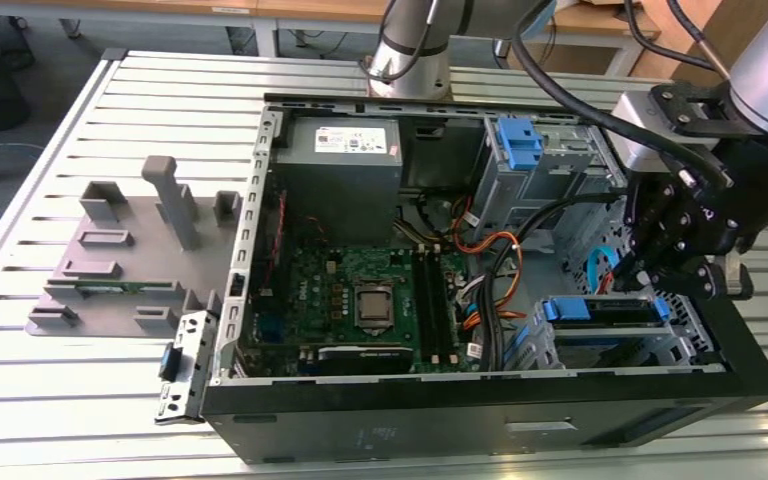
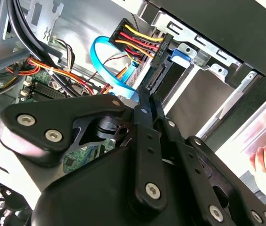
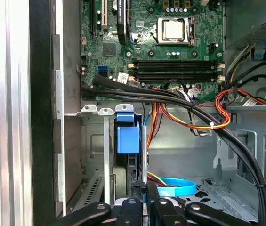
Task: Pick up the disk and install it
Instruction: 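Insert the first disk wire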
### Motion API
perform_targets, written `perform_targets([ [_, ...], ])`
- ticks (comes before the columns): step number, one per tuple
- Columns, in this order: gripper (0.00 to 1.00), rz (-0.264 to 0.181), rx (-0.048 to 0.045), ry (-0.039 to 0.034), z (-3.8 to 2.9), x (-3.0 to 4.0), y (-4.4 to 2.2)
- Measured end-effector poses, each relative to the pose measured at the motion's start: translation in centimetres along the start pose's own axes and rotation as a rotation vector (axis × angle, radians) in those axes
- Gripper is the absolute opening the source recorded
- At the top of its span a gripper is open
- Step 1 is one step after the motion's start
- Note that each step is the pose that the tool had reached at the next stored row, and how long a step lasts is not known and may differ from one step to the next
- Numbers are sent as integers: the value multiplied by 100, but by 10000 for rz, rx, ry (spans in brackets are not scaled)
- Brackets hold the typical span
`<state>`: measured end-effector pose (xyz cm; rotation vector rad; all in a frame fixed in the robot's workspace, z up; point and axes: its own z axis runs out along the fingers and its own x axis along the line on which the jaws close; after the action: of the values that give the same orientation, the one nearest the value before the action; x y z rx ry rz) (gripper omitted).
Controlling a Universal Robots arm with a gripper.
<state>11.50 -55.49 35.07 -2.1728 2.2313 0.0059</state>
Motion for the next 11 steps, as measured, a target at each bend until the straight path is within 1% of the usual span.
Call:
perform_targets([
  [4,16,-27,14,1,31,11,18],
  [6,16,-60,48,-1,43,16,35],
  [9,16,-122,132,-5,64,18,55],
  [11,16,-166,215,-7,75,18,63],
])
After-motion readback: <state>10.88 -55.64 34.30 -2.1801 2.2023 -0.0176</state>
